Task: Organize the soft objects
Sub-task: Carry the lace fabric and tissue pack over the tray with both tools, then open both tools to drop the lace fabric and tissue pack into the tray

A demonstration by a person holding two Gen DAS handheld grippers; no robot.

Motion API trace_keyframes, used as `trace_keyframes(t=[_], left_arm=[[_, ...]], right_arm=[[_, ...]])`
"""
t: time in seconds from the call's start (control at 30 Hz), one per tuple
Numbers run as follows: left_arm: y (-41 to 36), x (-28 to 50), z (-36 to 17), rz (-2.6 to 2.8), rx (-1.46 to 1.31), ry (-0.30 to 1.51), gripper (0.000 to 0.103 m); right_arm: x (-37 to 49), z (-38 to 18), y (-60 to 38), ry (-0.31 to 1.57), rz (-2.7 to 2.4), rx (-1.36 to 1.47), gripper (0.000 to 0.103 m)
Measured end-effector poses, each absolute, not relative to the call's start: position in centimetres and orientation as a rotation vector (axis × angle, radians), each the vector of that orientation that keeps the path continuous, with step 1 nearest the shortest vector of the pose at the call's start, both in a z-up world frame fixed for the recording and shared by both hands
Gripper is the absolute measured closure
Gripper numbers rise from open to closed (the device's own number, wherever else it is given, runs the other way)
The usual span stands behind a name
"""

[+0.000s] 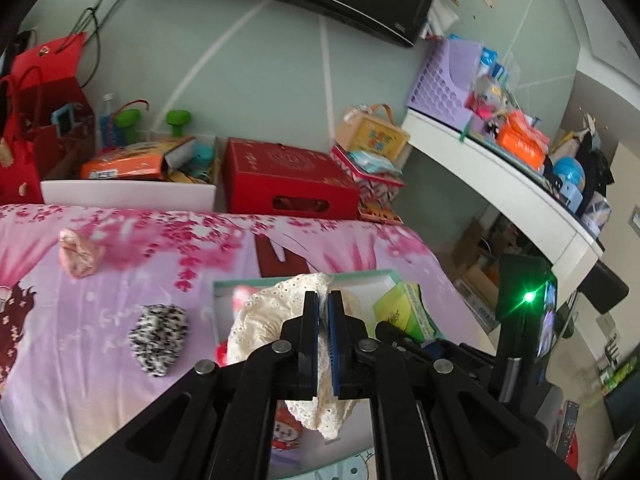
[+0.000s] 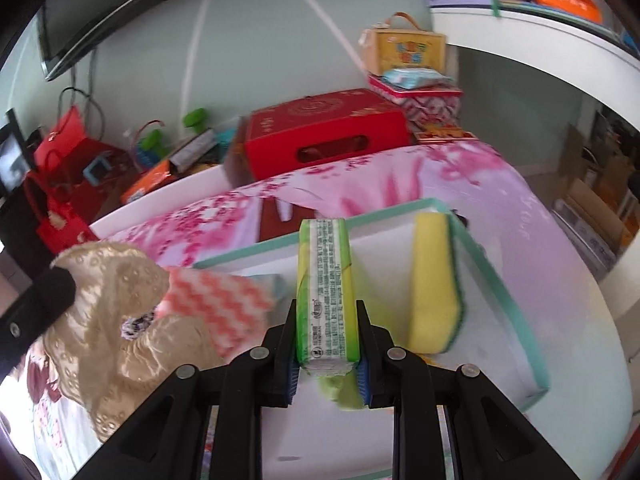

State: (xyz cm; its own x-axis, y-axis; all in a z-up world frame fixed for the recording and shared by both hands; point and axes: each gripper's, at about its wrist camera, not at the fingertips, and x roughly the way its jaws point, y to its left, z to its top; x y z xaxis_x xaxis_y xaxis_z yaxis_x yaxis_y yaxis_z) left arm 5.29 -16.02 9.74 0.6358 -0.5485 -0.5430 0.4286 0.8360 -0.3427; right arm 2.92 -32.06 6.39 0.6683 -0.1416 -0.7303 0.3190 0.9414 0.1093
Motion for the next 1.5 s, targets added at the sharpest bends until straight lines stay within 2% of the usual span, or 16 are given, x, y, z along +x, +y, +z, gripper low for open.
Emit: trace_keyframes(t=[0.6,1.2,1.3,1.37,1.43,1.5], left_arm=[[-18.7,8.8,2.8,-0.469,-0.121,0.857,0.099],[-18.3,8.9,3.1,-0.466,-0.089,0.884,0.098],[-18.0,8.8,3.5,-0.468,-0.094,0.887,0.097],[-17.7,8.7,3.9,-0.471,-0.095,0.888,0.089],[-17.4,8.5,4.3,-0.472,-0.097,0.883,0.080],[-17.1,8.2,4.7,-0.475,-0.100,0.877,0.076]], right_arm=[[3.2,4.1,-35.0,0.838,-0.344,0.247,0.079],[2.8,2.9,-36.4,0.895,-0.411,0.315,0.078],[2.6,3.2,-36.3,0.899,-0.412,0.318,0.077],[2.6,3.5,-36.2,0.897,-0.410,0.312,0.074],[2.4,3.8,-36.0,0.896,-0.410,0.305,0.068],[2.3,4.1,-35.9,0.894,-0.410,0.303,0.060]])
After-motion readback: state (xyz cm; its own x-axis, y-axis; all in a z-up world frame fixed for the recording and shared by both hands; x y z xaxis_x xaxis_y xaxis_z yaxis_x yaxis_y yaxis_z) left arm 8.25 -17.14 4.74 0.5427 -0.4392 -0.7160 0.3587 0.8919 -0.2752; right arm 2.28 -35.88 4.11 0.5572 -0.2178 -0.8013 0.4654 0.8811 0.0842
